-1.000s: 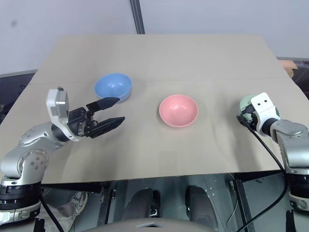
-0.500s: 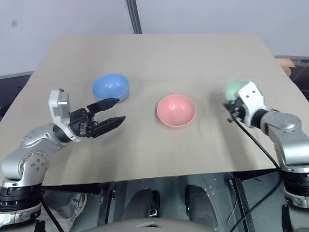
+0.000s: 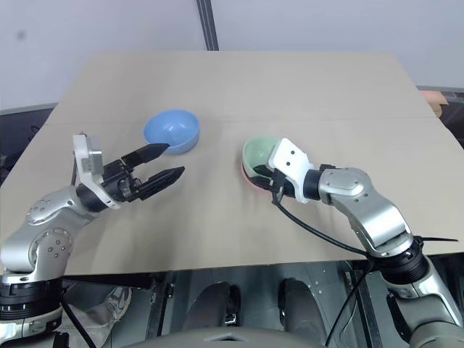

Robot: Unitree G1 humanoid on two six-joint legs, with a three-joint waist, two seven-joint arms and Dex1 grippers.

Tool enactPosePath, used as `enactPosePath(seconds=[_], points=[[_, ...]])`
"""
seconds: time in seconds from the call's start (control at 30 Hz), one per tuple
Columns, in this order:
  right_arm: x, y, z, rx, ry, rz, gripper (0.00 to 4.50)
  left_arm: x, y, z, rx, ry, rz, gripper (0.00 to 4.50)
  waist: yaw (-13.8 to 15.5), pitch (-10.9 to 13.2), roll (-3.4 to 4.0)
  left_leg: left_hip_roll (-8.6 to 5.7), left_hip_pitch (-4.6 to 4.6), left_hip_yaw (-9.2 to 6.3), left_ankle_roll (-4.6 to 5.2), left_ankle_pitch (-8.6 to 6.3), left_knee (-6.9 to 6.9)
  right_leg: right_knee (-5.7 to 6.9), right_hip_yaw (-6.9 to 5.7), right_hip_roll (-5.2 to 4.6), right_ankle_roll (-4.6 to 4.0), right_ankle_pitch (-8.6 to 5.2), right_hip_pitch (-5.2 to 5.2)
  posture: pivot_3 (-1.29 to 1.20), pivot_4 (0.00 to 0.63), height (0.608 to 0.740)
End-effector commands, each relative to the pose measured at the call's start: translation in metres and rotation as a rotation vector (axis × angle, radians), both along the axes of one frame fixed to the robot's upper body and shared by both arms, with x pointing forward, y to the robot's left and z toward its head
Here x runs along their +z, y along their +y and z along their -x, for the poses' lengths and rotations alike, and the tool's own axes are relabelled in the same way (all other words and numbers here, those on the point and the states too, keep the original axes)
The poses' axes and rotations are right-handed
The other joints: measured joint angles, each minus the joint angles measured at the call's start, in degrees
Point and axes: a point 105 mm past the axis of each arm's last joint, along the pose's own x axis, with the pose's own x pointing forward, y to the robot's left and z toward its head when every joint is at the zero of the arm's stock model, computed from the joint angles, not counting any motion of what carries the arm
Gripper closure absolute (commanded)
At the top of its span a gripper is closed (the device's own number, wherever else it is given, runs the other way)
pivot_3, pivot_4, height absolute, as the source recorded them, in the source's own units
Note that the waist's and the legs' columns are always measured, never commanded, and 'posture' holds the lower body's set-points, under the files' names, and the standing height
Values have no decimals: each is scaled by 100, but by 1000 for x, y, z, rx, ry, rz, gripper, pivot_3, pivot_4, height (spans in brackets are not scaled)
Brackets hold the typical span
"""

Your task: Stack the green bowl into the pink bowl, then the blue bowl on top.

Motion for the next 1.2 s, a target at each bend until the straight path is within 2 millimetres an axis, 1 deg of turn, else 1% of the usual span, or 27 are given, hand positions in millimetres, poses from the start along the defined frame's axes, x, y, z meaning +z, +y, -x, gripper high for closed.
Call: enactPosePath(seconds=[0.03, 0.07, 0.1, 0.13, 0.17, 0.2, 0.23, 0.27, 0.33, 0.4, 0.53, 0.6, 0.67, 0.77, 0.83, 0.93, 1.0, 1.03, 1.1, 1.13, 1.2], points=[[23, 1, -3, 15, -112, -28, 1414, 13, 6, 0, 62, -93, -60, 0, -8, 0, 0, 2, 0, -1, 0, 0, 0, 0, -1, 5, 0, 0, 0, 0, 150, 740], [26, 1, -4, 11, -126, -32, 1209, 13, 8, -2, 87, -111, -83, 0, -10, 0, 0, 2, 0, -2, 0, 0, -1, 0, -1, 7, -1, 0, -1, 0, 150, 740], [30, 0, -4, 6, -136, -44, 658, 13, 11, -6, 126, -114, -99, 0, -11, 0, 0, 3, 0, -3, 0, 0, -2, 0, -1, 8, -1, 0, -1, 0, 150, 740], [42, -1, 1, 17, -151, -97, 196, 9, 17, -15, 229, -132, -198, 0, -13, 0, 0, 4, 1, -4, 0, 0, -3, 0, -2, 10, -1, 0, -1, 0, 150, 740], [55, -3, 8, 34, -149, -161, 196, 8, 25, -25, 350, -169, -318, 0, -9, 2, 0, 5, 2, -4, 0, 0, -4, 1, -2, 11, -1, 0, -1, 0, 150, 740], [65, -6, 16, 49, -149, -212, 196, 7, 31, -33, 430, -173, -385, 0, -2, 3, 1, 4, 0, -5, 2, -1, -4, 1, -2, 11, -1, 0, -1, 0, 150, 740], [71, -8, 22, 61, -153, -237, 196, 8, 33, -37, 464, -183, -430, 0, 25, 3, 1, 3, 1, -5, 5, -3, -5, 1, -2, 11, -1, 1, 0, 0, 150, 740], [73, -11, 26, 63, -154, -243, 196, 10, 31, -39, 459, -189, -442, 0, 35, 2, 0, 4, 0, -7, 6, -4, -5, 2, -4, 10, -1, 2, 0, 0, 150, 740], [73, -15, 29, 49, -161, -242, 196, 12, 30, -47, 477, -237, -556, 0, 91, 0, -4, 7, 0, -6, 8, -5, -5, 0, -5, 6, -2, 1, 1, 0, 150, 740], [74, -17, 31, 42, -157, -263, 196, 8, 33, -57, 489, -240, -748, 0, 98, 1, -3, 5, 1, -2, 8, -5, -5, 0, -4, 4, -2, 1, 1, 0, 150, 740], [73, -19, 29, -6, -169, -277, 196, 4, 35, -76, 455, -231, -953, 0, 101, 2, -1, 3, 2, 2, 8, -5, -6, 3, -3, 7, -1, 1, -2, 0, 150, 740], [70, -20, 27, -26, -177, -272, 196, -4, 35, -88, 422, -199, -1057, 0, 106, 2, -1, 3, 1, 5, 7, -5, -5, 3, -8, 10, -1, 1, -2, 0, 150, 740], [69, -21, 27, -35, -184, -265, 196, -10, 34, -96, 407, -168, -1097, 0, 110, 2, -1, 1, 0, 11, 7, -4, -5, 4, -11, 11, -1, 0, 0, 0, 150, 740], [68, -22, 27, -56, -186, -275, 153, -15, 29, -108, 379, -150, -1121, 840, 96, 2, -1, -1, -4, 24, 6, -4, -4, 2, -5, 12, 0, 0, -3, 0, 150, 740], [68, -25, 28, -71, -191, -273, 153, -17, 28, -114, 370, -130, -1128, 1772, 98, 3, -2, -1, -8, 25, 6, -3, -4, 1, -3, 12, 0, 0, -5, 0, 150, 740], [67, -27, 28, -88, -194, -270, 153, -21, 29, -117, 345, -112, -1137, 3330, 90, 3, -3, -1, -12, 26, -1, 1, -4, 0, -4, 12, 0, 0, -8, 0, 150, 740], [67, -28, 28, -99, -198, -268, 153, -24, 28, -116, 328, -104, -1127, 4210, 91, 3, -3, 0, -13, 25, -1, 0, -4, 0, -4, 12, 0, 0, -9, 0, 150, 740], [67, -29, 28, -104, -200, -267, 153, -25, 27, -116, 318, -99, -1123, 4441, 98, 4, -3, 0, -14, 23, -1, 0, -4, 0, -4, 12, 0, 0, -9, 0, 150, 740], [67, -31, 27, -118, -204, -267, 153, -25, 26, -117, 316, -89, -1097, 4441, 105, 4, -3, 0, -15, 20, 0, -1, -3, 0, -5, 10, 1, 0, -9, 0, 150, 740], [67, -32, 27, -125, -204, -266, 153, -22, 21, -116, 304, -98, -1067, 4441, 111, 3, -3, 0, -15, 18, 1, -1, -2, 1, -5, 10, 1, 0, -9, 0, 150, 740], [67, -36, 26, -140, -206, -265, 153, -10, 0, -108, 205, -121, -960, 4441, 115, 4, -5, 0, -17, 15, 8, -5, 1, 1, -7, 9, 1, 0, -8, 0, 150, 740]])
